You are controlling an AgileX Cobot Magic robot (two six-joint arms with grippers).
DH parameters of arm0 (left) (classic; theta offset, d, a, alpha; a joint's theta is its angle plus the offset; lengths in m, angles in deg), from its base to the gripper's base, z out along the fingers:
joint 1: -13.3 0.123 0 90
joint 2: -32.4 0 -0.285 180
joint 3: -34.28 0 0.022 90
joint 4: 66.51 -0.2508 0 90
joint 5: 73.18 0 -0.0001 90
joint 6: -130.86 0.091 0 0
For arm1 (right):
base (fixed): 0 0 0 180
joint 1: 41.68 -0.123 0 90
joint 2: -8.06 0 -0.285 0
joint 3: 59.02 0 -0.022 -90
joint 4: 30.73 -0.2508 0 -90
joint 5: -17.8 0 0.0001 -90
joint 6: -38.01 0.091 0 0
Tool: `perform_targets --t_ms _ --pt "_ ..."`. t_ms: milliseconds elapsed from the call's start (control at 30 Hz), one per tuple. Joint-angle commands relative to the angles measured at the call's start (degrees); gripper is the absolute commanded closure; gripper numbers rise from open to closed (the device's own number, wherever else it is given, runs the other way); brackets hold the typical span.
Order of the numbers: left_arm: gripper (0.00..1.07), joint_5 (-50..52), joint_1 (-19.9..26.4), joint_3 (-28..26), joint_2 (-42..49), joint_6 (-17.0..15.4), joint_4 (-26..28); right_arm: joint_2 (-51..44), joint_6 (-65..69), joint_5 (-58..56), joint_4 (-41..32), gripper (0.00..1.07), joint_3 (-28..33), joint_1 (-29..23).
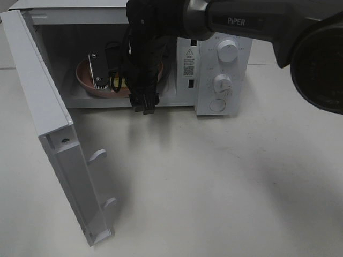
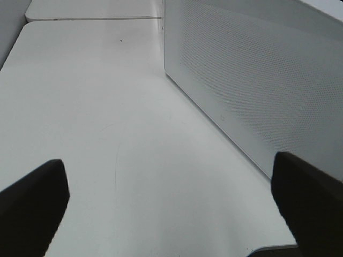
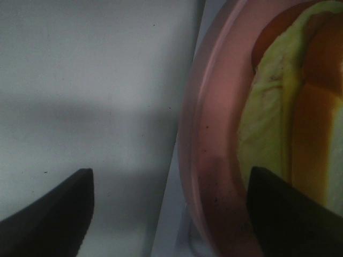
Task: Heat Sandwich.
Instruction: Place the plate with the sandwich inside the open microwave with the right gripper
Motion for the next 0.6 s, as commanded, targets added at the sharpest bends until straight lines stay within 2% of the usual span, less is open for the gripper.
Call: perform_targets --t_ms 33,333,567,600 --pt "0.10 0.52 0.00 0.29 1.49 -0.17 0.17 -2.35 3.61 1.26 0.40 0.31 1.89 -0.11" --pt "0.10 0.52 0.00 0.29 1.49 -0.17 0.17 -6.99 11.00 2.98 5.10 0.31 9.68 -0.80" --pt "0.10 0.52 0.00 0.29 1.49 -0.17 0.17 -12.61 12.20 8.42 6.36 0.31 18.39 -1.43" --pt "0.10 0.52 0.00 0.29 1.49 -0.17 0.17 -14.38 12.20 10.31 6.36 0.31 21.08 -1.43"
